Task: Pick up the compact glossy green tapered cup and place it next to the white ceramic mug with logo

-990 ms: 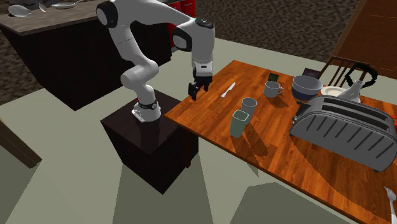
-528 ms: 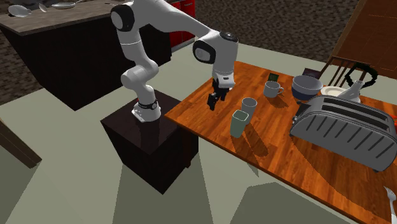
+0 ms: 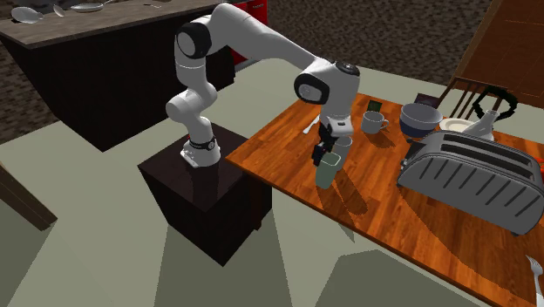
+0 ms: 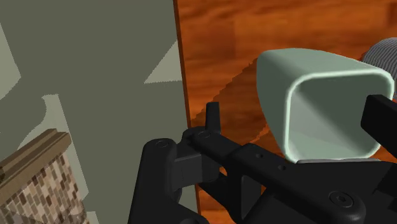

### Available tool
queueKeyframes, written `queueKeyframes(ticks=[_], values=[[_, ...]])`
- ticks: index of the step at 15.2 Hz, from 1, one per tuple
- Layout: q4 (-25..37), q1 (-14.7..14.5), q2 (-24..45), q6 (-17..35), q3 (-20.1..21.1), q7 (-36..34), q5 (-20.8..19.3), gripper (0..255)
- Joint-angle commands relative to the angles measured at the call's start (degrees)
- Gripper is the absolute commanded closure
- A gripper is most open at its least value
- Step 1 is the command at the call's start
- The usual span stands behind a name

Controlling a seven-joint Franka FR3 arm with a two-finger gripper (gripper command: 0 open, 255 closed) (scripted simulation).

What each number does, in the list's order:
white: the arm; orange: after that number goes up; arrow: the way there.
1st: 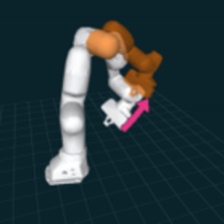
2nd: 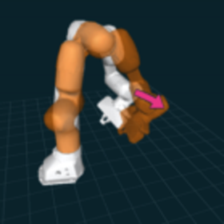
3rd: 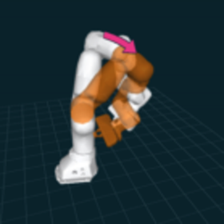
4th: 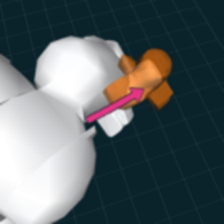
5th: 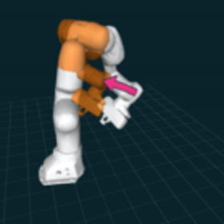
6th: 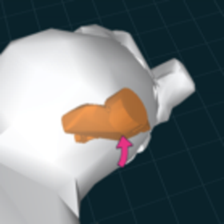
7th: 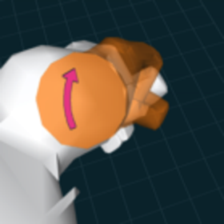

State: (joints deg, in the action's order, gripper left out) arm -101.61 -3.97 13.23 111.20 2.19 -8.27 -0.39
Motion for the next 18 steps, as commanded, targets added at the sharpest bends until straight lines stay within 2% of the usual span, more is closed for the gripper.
queueKeyframes(ticks=[1,8,16,17,18], values=[[2.78,-0.26,2.86,0.12,0.1,-0.24,-0.34,0],[-1.09,-0.27,4.36,5.49,0.06,-0.29,-0.42,0],[-1.09,-0.27,4.36,5.48,0.06,-0.29,-0.42,0],[-1.09,-0.27,4.36,5.48,0.06,-0.29,-0.42,255],[-1.09,-0.27,4.36,5.48,0.06,-0.29,-0.42,255]])
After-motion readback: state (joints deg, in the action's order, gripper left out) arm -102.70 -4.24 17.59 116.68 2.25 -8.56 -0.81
